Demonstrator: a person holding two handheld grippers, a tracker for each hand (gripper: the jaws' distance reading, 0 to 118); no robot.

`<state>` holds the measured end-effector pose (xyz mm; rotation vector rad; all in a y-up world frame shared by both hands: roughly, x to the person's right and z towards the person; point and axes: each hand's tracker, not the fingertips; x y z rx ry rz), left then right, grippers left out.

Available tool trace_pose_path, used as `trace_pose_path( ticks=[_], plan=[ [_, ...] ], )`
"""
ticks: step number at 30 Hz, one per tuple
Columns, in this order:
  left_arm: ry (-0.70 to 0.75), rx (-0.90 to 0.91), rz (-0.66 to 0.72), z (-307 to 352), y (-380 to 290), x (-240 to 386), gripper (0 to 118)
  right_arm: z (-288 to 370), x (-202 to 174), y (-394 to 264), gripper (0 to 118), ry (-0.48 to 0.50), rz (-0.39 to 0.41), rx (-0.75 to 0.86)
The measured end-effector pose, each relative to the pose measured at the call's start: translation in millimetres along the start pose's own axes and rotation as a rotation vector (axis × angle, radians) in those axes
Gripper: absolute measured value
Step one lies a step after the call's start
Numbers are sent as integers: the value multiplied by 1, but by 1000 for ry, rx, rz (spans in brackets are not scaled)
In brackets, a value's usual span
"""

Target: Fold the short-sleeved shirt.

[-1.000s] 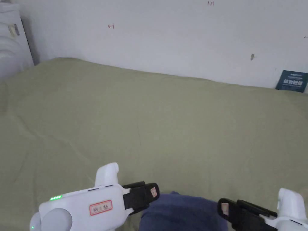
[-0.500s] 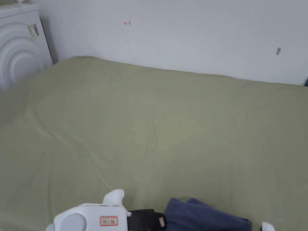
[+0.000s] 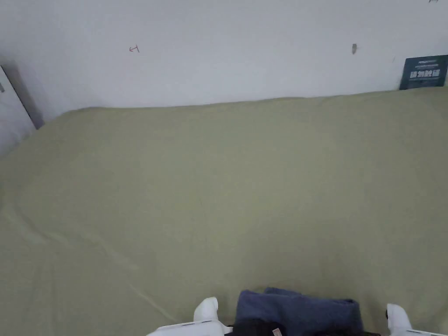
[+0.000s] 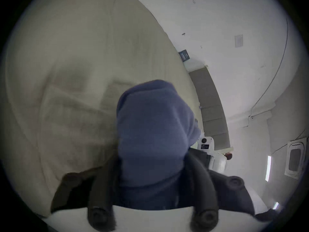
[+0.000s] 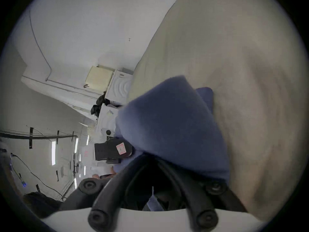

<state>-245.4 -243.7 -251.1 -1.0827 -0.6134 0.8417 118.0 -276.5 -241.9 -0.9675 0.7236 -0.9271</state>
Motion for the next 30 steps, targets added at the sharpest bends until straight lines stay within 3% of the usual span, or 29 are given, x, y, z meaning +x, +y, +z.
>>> trace_pose_path(
  ticks=[5,10,13,23,26,30],
  plan=[
    [46,-28,-43,11,7,8,35,5,-18,-1,0,-75,85,6],
    [89,-42,-138,41,28,19,34,22,-48,-4,0,-207,256,91],
    [158,-30,-152,79,48,8,34,34,-62,-6,0,-221,329,141],
    [433,6,-85,231,116,-61,34,42,-88,-9,0,-200,336,212],
    [449,37,-61,273,137,-75,34,34,-88,-14,0,-239,338,200],
    [576,5,-74,321,172,-98,34,26,-87,-20,0,-263,347,169]
  ],
)
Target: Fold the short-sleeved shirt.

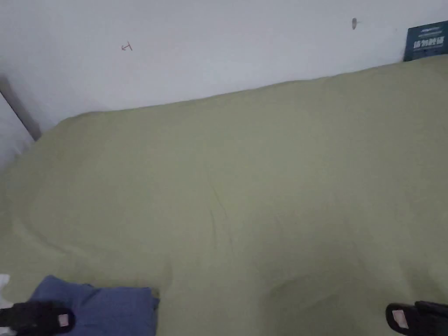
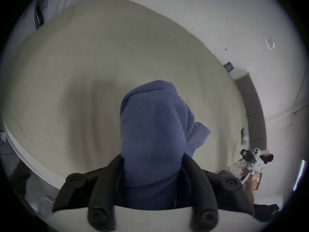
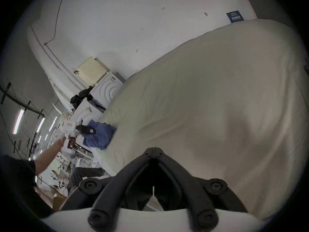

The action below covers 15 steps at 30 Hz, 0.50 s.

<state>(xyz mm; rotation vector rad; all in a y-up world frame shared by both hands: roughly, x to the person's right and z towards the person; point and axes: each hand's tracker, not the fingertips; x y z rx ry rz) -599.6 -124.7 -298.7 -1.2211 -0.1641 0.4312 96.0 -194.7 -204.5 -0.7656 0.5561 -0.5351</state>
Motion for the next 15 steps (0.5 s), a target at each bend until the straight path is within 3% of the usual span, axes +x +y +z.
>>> trace_pose_path(
  ticks=[3,6,8,9,10,13,15],
  plan=[
    [108,-4,70,8,22,-36,34,-2,0,-5,0,-91,52,-54],
    [122,53,101,-6,24,-62,37,0,1,-9,0,-92,39,-66],
    [155,100,112,-22,12,-64,80,2,2,-11,0,-89,39,-61],
    [218,127,137,-31,4,-66,93,3,2,-12,0,-109,44,-50],
    [237,148,158,-35,-2,-70,100,4,2,-12,0,-121,50,-43],
    [114,261,181,-21,-22,-84,99,10,-1,-7,0,-121,48,-28],
    [217,215,210,-1,-25,-80,100,17,-7,-1,0,-99,65,-8]
  ],
)
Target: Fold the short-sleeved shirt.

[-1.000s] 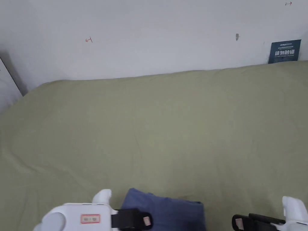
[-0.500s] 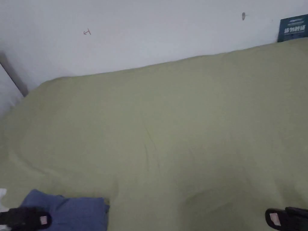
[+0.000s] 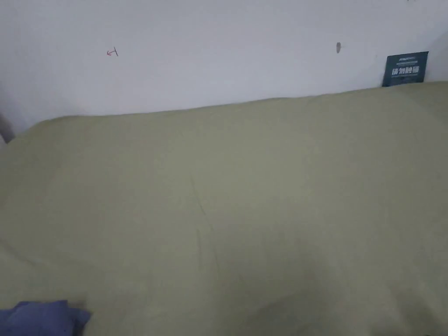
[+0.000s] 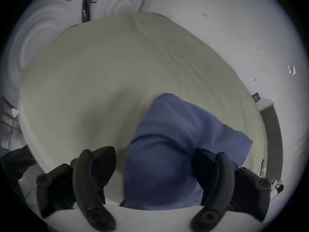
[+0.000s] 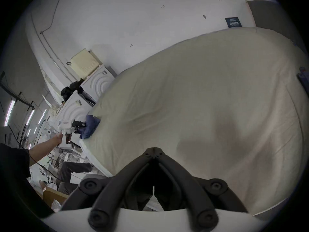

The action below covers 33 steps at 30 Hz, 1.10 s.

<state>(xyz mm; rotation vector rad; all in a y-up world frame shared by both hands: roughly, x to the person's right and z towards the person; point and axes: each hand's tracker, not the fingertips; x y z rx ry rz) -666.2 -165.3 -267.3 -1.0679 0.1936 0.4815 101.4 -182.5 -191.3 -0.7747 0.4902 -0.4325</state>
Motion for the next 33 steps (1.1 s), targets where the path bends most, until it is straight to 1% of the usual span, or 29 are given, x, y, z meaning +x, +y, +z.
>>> trace_pose_path(
  ticks=[2,5,8,10,11,12,14,16,18,19,21,22,23,24,25,26,28,31,33],
  plan=[
    [6,9,4,30,-5,-8,99,10,-6,6,0,12,32,32],
    [85,74,14,79,-17,-10,99,23,-13,14,0,56,61,56],
    [156,186,-83,126,-37,15,99,36,-25,20,0,61,110,67],
    [195,310,-158,149,-53,39,98,48,-39,25,0,57,172,89],
    [179,368,-183,160,-64,55,98,55,-46,28,0,44,203,102],
    [130,428,-201,170,-78,75,98,62,-54,32,0,30,237,120],
    [-10,517,-230,176,-107,106,98,75,-73,39,0,-53,312,156],
    [-199,575,-250,173,-141,140,98,85,-88,44,0,-72,382,190],
    [-307,600,-263,158,-171,168,97,89,-99,45,1,-145,416,234],
    [-335,600,-262,152,-184,186,95,90,-105,44,1,-180,434,255],
    [-366,562,-283,137,-204,219,84,94,-114,42,1,-212,456,297],
    [-379,544,-313,129,-212,235,69,94,-118,40,1,-228,459,323],
    [-373,572,-362,123,-220,246,50,95,-119,39,1,-237,452,352],
    [-337,571,-396,117,-228,259,24,95,-121,37,1,-251,420,358],
    [-305,571,-415,110,-234,271,4,95,-121,35,1,-267,385,364],
    [-263,605,-445,107,-240,279,4,93,-120,34,2,-294,353,366],
    [-261,650,-479,110,-249,287,4,92,-118,28,2,-335,336,367],
    [-205,746,-551,118,-264,310,4,96,-116,20,2,-405,351,432],
    [-148,792,-575,130,-270,324,4,103,-115,20,2,-421,364,483]
  ],
)
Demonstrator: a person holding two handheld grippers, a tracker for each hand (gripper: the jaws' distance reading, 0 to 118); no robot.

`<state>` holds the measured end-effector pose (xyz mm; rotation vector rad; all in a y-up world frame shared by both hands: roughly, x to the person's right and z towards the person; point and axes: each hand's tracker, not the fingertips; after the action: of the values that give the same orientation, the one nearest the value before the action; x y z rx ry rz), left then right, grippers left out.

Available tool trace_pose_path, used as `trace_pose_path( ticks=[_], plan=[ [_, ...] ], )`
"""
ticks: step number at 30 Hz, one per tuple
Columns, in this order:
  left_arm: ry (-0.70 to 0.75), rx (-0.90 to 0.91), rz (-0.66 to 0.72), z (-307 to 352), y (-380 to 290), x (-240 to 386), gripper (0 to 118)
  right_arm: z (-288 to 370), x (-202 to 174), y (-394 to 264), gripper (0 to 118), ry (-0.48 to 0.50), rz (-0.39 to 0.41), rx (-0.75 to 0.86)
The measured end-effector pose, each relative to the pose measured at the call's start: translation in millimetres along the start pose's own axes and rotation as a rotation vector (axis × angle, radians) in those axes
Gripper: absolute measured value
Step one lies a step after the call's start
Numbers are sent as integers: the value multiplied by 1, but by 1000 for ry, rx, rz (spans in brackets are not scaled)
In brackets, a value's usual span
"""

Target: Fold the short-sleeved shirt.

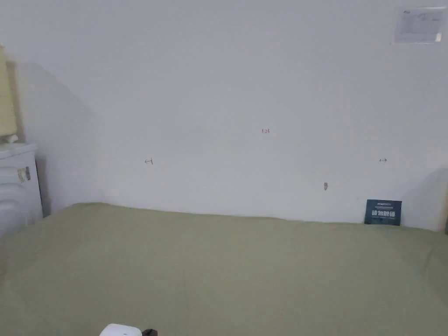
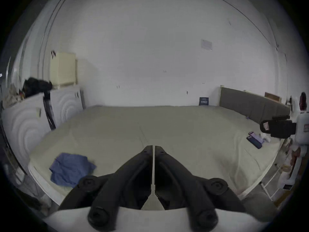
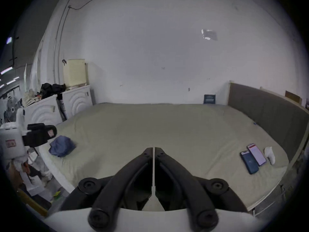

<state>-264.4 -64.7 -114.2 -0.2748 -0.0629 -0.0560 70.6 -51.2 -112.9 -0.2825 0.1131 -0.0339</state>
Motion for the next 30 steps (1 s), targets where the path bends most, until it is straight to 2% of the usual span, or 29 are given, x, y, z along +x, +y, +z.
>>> trace_pose_path(
  ticks=[7,8,9,10,11,12,13,14,17,23,27,30],
  plan=[
    [18,151,-16,15,43,5,6,14,4,31,2,-102,81,145],
    [4,164,-25,19,49,9,9,15,4,35,2,-101,86,161],
    [-9,193,-29,21,54,10,23,15,3,39,4,-99,91,169],
    [-13,208,-27,21,59,11,55,15,3,42,25,-96,90,170],
    [-17,229,-12,21,62,12,82,14,2,45,56,-95,82,169],
    [-32,257,6,22,63,12,99,12,0,48,92,-94,66,164],
    [-32,275,15,22,65,13,103,11,-3,49,117,-99,56,163],
    [-24,284,21,20,66,15,103,16,-6,48,117,-105,49,217],
    [25,266,35,14,64,19,103,17,-12,43,118,-134,77,220],
    [11,226,104,2,55,19,103,15,-14,38,118,-132,76,230],
    [21,212,104,-4,50,18,103,9,-18,37,118,-194,79,239],
    [18,194,124,-7,47,16,103,5,-14,35,118,-151,53,238]
  ],
)
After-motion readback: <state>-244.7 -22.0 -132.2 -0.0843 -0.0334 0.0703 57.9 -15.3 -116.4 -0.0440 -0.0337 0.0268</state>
